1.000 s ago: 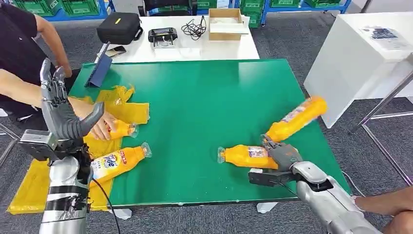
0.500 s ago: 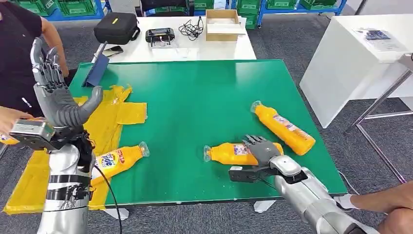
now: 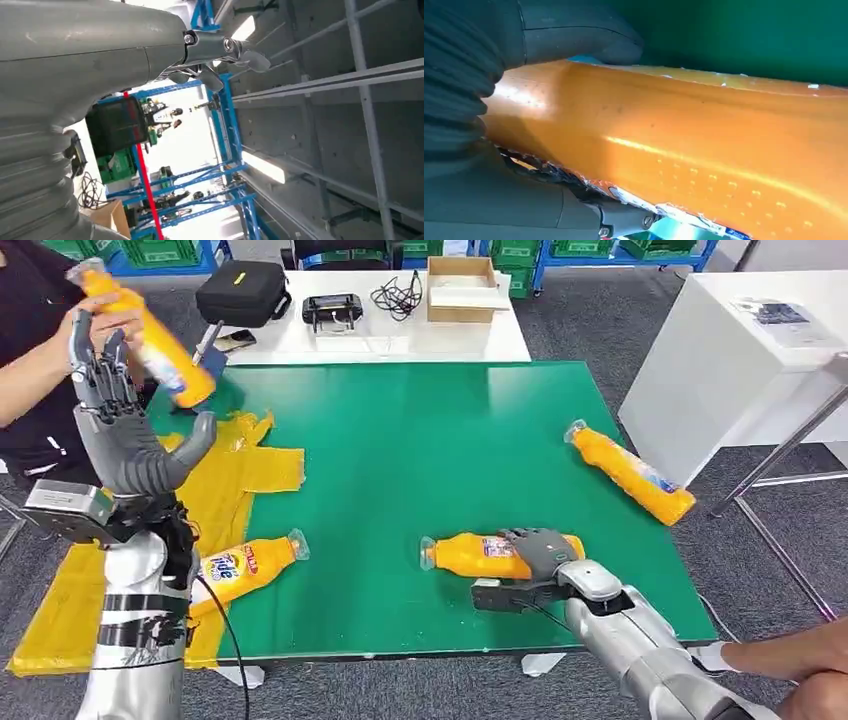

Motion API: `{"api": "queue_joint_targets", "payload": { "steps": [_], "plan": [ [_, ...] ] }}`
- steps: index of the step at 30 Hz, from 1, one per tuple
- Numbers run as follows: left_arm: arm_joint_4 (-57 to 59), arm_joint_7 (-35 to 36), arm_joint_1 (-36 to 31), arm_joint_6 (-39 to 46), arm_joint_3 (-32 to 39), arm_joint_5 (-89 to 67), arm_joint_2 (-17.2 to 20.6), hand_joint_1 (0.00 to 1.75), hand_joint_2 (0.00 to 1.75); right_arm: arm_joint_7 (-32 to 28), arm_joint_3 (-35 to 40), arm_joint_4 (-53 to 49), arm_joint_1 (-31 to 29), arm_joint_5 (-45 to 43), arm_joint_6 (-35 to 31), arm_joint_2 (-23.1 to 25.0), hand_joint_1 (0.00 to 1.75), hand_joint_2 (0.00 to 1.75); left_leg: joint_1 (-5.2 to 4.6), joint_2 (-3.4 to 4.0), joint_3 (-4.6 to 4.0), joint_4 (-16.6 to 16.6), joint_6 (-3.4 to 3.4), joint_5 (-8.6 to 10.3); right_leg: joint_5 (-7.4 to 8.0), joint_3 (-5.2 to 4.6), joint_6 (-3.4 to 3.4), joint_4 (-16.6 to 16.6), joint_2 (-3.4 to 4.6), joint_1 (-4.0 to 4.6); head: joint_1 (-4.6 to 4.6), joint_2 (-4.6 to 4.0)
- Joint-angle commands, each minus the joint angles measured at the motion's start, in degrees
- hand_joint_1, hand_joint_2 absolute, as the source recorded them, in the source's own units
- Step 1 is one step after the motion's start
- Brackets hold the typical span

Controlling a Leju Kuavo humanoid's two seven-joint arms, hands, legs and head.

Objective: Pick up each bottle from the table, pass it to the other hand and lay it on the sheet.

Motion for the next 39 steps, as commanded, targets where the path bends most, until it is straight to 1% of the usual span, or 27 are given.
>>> {"api": "queue_joint_targets", "payload": {
  "steps": [1,2,3,4,5,6,7,8,9,10,11,12,13,15,16,17,20,22,23,24,25,26,28,31,34,36,39],
  "plan": [
    [9.55,0.51,3.79,-0.48,-1.03,0.51,-0.57,0.00,1.75,-2.44,-2.23,8.25,18.55,-4.50,1.70,2.03,1.75,1.75,0.20,-0.89,-1.86,0.90,0.21,0.26,0.27,-1.33,0.16,0.36,-0.90,0.22,-0.02,0.00],
    [9.74,0.74,3.87,-0.98,-1.24,0.98,-0.52,0.00,1.75,-5.11,-4.91,7.44,18.13,-7.68,1.92,2.16,1.75,1.75,0.17,-0.64,-1.41,0.67,0.13,0.19,0.24,-1.00,0.12,0.24,-0.64,0.19,0.00,0.00],
    [9.96,0.86,3.89,-1.89,-1.60,1.72,-0.45,0.00,1.75,-8.82,-9.02,6.43,17.82,-12.68,2.75,2.54,1.75,1.75,0.17,-0.84,-1.85,0.87,0.18,0.23,0.26,-1.33,0.14,0.34,-0.85,0.19,-0.02,0.00],
    [10.13,0.95,4.01,-2.64,-1.85,2.70,-0.54,0.00,1.75,-11.18,-12.18,5.52,16.93,-16.50,2.94,2.84,1.75,1.75,0.13,-0.69,-1.60,0.74,0.15,0.17,0.23,-1.16,0.12,0.28,-0.70,0.15,-0.02,0.00],
    [9.86,1.00,4.43,-3.00,-2.03,3.27,-0.70,0.00,1.75,-12.71,-14.82,4.33,15.99,-19.38,2.31,3.40,1.75,1.75,0.12,-0.99,-2.18,0.89,0.23,0.29,0.32,-1.59,0.15,0.34,-1.03,0.14,0.00,0.00],
    [8.82,1.01,5.57,-3.14,-2.22,3.35,-0.80,0.00,1.75,-14.66,-18.12,2.22,14.84,-22.87,1.52,4.65,1.75,1.75,0.05,-0.53,-1.46,0.62,0.16,0.11,0.20,-1.09,0.10,0.24,-0.58,0.06,0.00,0.00],
    [8.19,1.10,6.23,-3.26,-2.35,3.36,-0.90,0.00,1.75,-14.74,-19.13,0.96,14.04,-24.06,2.28,5.14,1.75,1.75,0.03,-0.77,-1.97,0.75,0.21,0.22,0.28,-1.48,0.13,0.30,-0.85,0.04,-0.02,0.00],
    [7.01,1.33,7.25,-3.44,-2.62,3.38,-1.22,0.00,0.00,-15.49,-21.08,-1.68,13.57,-26.03,1.91,5.81,1.75,1.75,0.00,-0.49,-1.66,0.59,0.19,0.14,0.24,-1.26,0.11,0.25,-0.58,-0.03,0.00,0.00],
    [6.40,1.38,7.77,-3.45,-2.85,3.35,-1.45,0.00,0.00,-15.25,-21.41,-3.11,13.05,-26.42,2.10,6.07,1.75,1.75,-0.03,-0.48,-1.80,0.54,0.22,0.21,0.30,-1.38,0.12,0.21,-0.57,-0.07,0.02,0.00],
    [6.27,1.38,7.91,-3.46,-2.95,3.34,-1.55,0.00,0.00,-14.81,-21.48,-3.31,12.67,-26.52,2.46,6.24,1.75,1.75,-0.08,-0.15,-1.08,0.35,0.15,0.00,0.10,-0.85,0.07,0.23,-0.26,-0.18,0.00,0.00],
    [5.65,1.87,8.52,-3.83,-3.32,3.18,-1.38,0.00,0.00,-16.07,-22.20,-5.29,12.74,-27.66,2.60,6.56,1.75,1.75,-0.14,-0.35,-1.60,0.40,0.21,0.15,0.21,-1.26,0.11,0.26,-0.49,-0.24,-0.02,0.00],
    [5.00,1.92,9.33,-3.81,-3.21,3.17,-1.38,0.00,0.00,-17.44,-23.14,-7.93,13.05,-28.81,2.32,7.38,1.75,1.75,-0.08,-0.26,-1.26,0.32,0.15,0.06,0.11,-0.99,0.07,0.19,-0.41,-0.18,0.00,0.00],
    [4.67,1.92,9.63,-3.79,-3.12,3.15,-1.38,0.00,0.00,-17.21,-23.12,-9.11,13.36,-28.86,2.32,7.54,1.75,1.75,-0.15,-0.49,-1.66,0.24,0.20,0.22,0.20,-1.33,0.10,0.11,-0.64,-0.25,-0.02,0.00],
    [2.87,1.73,11.52,-4.38,-2.36,3.33,-1.46,0.00,0.00,-19.76,-24.66,-15.62,14.85,-31.25,1.96,8.97,1.75,1.75,-0.23,-0.55,-1.46,-0.06,0.25,0.34,0.04,-1.10,0.05,-0.06,-0.80,-0.28,-0.04,0.00],
    [2.46,1.65,12.05,-4.84,-1.96,3.65,-1.56,0.00,0.00,-18.97,-24.68,-17.94,15.03,-31.81,2.36,9.18,1.75,1.75,-0.38,-0.93,-1.70,-0.22,0.27,0.49,0.06,-1.28,0.09,-0.15,-1.14,-0.40,-0.04,0.00],
    [2.11,1.54,12.52,-5.25,-1.36,3.94,-1.78,0.00,0.00,-19.37,-25.10,-21.57,15.14,-33.54,2.90,9.63,1.75,1.75,-0.29,-0.94,-1.49,-0.18,0.18,0.34,-0.07,-1.10,0.05,-0.06,-1.10,-0.31,-0.02,0.00],
    [2.08,1.49,12.58,-5.44,-1.17,3.99,-1.81,0.00,0.00,-17.90,-25.03,-22.91,14.94,-33.74,3.35,9.68,1.75,1.75,-0.29,-1.21,-1.57,-0.27,0.14,0.34,-0.13,-1.15,0.04,0.02,-1.32,-0.33,-0.02,0.00],
    [2.11,1.49,12.37,-5.44,-1.18,3.99,-1.88,0.00,0.00,-18.01,-25.06,-22.93,15.29,-33.69,3.27,9.31,1.75,1.75,-0.39,-1.41,-1.87,-0.33,0.20,0.42,-0.14,-1.41,0.04,0.00,-1.57,-0.42,-0.06,0.00],
    [2.40,1.61,12.25,-5.70,-1.10,3.99,-1.97,0.00,0.00,-20.91,-25.81,-24.17,15.70,-35.58,3.51,9.79,1.75,1.75,-0.39,-1.46,-2.05,-0.33,0.18,0.46,-0.13,-1.54,0.04,-0.01,-1.64,-0.42,-0.04,0.00],
    [2.49,2.20,12.56,-6.96,-0.82,4.88,-2.03,0.00,1.75,-22.12,-25.94,-27.53,15.75,-36.62,3.21,10.48,1.75,1.75,-0.36,-1.51,-2.20,-0.29,0.15,0.47,-0.14,-1.66,0.02,0.00,-1.70,-0.39,-0.07,0.00],
    [2.30,2.25,13.02,-8.10,-0.57,5.77,-2.08,0.00,1.75,-22.21,-25.90,-30.89,15.92,-37.77,3.58,10.98,1.75,1.75,-0.52,-1.70,-2.29,-0.40,0.26,0.57,-0.14,-1.76,0.08,-0.03,-1.89,-0.54,-0.04,0.00],
    [1.69,2.22,14.01,-10.03,-0.19,7.35,-2.14,0.00,1.75,-21.33,-25.35,-35.48,16.00,-38.64,3.83,11.41,1.75,1.75,-0.44,-1.64,-2.45,-0.25,0.17,0.55,-0.14,-1.90,0.02,0.05,-1.83,-0.45,-0.02,0.00],
    [0.65,2.55,15.37,-13.15,-0.03,9.60,-2.63,0.00,1.75,-19.43,-24.24,-39.95,15.69,-40.01,4.45,11.85,1.75,1.75,-0.60,-1.79,-2.71,-0.26,0.18,0.64,-0.16,-2.14,0.04,0.14,-1.93,-0.59,-0.02,0.00],
    [0.45,2.55,15.68,-13.19,-0.13,9.61,-2.94,0.00,1.75,-18.82,-23.99,-40.52,15.79,-40.10,4.43,11.82,1.75,1.75,-0.60,-1.79,-2.91,-0.28,0.20,0.66,-0.17,-2.28,0.04,0.14,-1.99,-0.65,-0.09,0.00],
    [-0.24,5.97,17.68,-21.31,-1.94,15.90,-3.13,0.00,1.75,-19.58,-22.31,-41.49,15.26,-40.19,3.67,11.56,1.75,1.75,-0.66,-2.07,-2.80,-0.38,0.24,0.72,-0.19,-2.21,0.07,0.04,-2.24,-0.68,-0.04,0.00],
    [-0.91,7.64,20.43,-26.12,-4.86,19.36,-3.43,0.00,1.75,-19.16,-21.36,-41.67,14.66,-39.88,3.32,12.40,1.75,1.75,-0.63,-1.98,-2.87,-0.30,0.18,0.68,-0.15,-2.28,0.04,0.07,-2.12,-0.64,-0.07,0.00],
    [-2.12,7.94,23.04,-27.69,-8.91,19.54,-3.57,0.00,1.75,-18.34,-19.91,-39.56,13.58,-39.73,2.96,13.78,1.75,1.75,-0.73,-1.94,-2.86,-0.36,0.22,0.68,-0.15,-2.26,0.07,0.05,-2.10,-0.73,-0.04,0.00]
  ]
}}
